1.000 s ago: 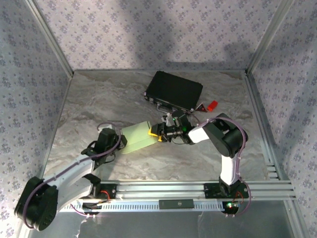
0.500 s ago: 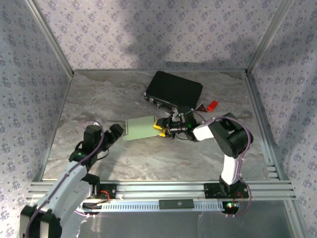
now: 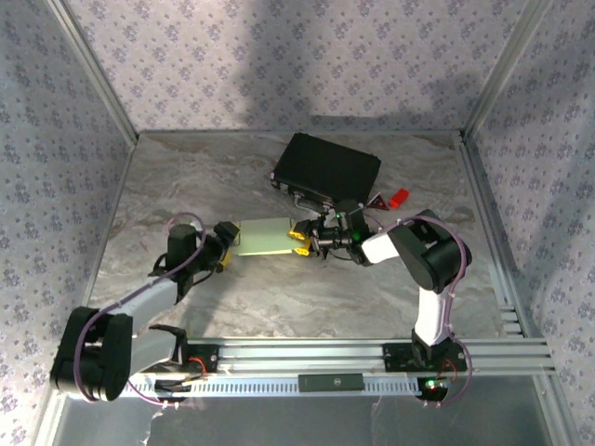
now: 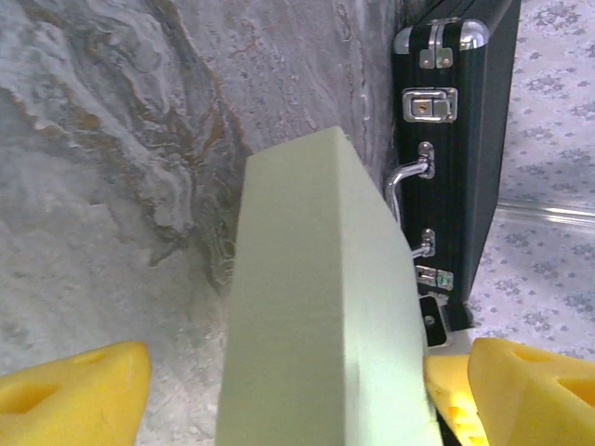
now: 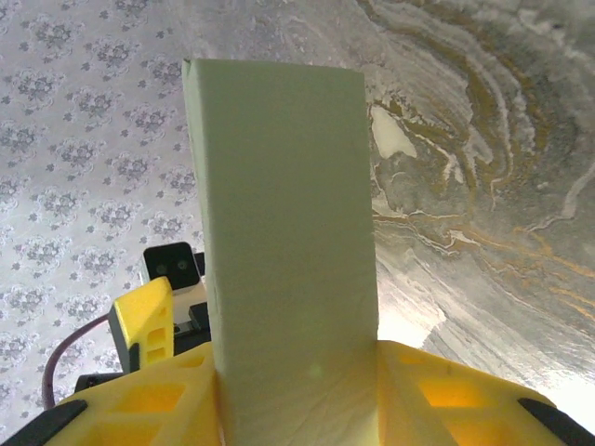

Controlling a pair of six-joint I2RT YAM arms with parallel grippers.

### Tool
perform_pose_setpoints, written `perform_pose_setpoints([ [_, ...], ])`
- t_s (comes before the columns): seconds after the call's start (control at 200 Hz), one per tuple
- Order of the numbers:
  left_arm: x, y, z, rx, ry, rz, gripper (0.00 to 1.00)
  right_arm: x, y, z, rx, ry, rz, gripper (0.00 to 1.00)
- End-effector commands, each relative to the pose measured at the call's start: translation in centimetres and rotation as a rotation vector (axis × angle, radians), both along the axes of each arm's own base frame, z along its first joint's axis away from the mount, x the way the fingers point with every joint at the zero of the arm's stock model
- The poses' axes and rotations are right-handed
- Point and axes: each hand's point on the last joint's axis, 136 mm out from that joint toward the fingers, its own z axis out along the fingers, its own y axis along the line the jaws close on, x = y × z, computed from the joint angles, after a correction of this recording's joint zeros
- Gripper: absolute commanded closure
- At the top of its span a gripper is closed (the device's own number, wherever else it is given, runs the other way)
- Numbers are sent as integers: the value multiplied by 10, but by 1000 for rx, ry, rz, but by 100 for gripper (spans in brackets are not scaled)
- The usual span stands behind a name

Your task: Fold the paper box

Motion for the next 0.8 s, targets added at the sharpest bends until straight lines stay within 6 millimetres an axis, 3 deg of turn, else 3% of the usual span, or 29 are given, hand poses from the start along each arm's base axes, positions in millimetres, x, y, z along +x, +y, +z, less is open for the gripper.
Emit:
perform_pose_setpoints([
  [0.0,10,-11,16,-68,-65,-18,14,2,5,5,29,10,9,59],
  [0.16,12,-15,5,-95,-36,-16,23,2,5,5,33,17,2,59],
  [0.41,10,-23,-2,-90,-1,-12,25,0,5,8,41,20,0,59],
  [0.585,12,-21,-2,-112,19,28,55,-2,4,8,36,19,1,58],
  [0.795,8,-15,7,-125,60,80,59,-3,-2,18,10,-51,3,38],
])
